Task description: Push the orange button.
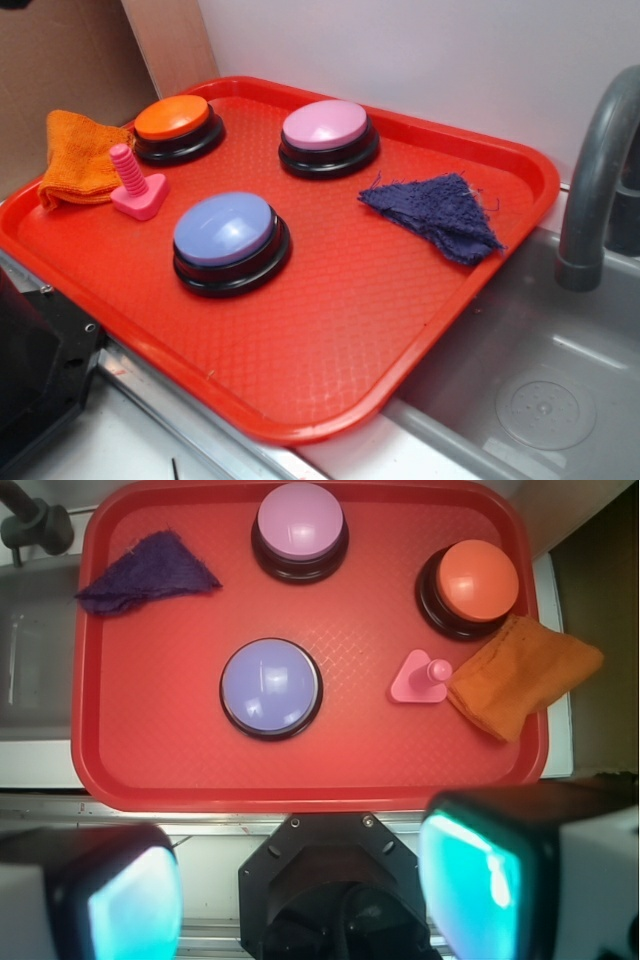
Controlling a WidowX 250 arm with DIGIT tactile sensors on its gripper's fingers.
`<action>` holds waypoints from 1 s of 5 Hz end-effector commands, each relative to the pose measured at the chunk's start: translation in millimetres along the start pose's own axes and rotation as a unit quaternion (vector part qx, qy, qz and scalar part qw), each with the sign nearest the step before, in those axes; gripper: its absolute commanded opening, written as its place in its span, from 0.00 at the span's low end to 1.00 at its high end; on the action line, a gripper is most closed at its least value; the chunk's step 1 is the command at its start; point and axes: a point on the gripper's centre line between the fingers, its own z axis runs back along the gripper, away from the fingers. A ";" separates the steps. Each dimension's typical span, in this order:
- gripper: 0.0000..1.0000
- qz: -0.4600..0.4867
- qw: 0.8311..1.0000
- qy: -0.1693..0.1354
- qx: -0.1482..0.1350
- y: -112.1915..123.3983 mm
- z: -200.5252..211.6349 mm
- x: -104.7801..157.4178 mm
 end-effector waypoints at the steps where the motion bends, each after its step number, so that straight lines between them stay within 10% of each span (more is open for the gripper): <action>1: 1.00 0.000 1.000 0.000 0.000 0.0 0.0 0.0; 2: 1.00 0.012 0.999 0.006 -0.041 32.2 -38.8 47.7; 3: 1.00 0.110 0.993 0.018 0.037 65.8 -57.2 87.8; 5: 1.00 0.291 0.951 -0.099 0.038 124.1 -106.3 147.8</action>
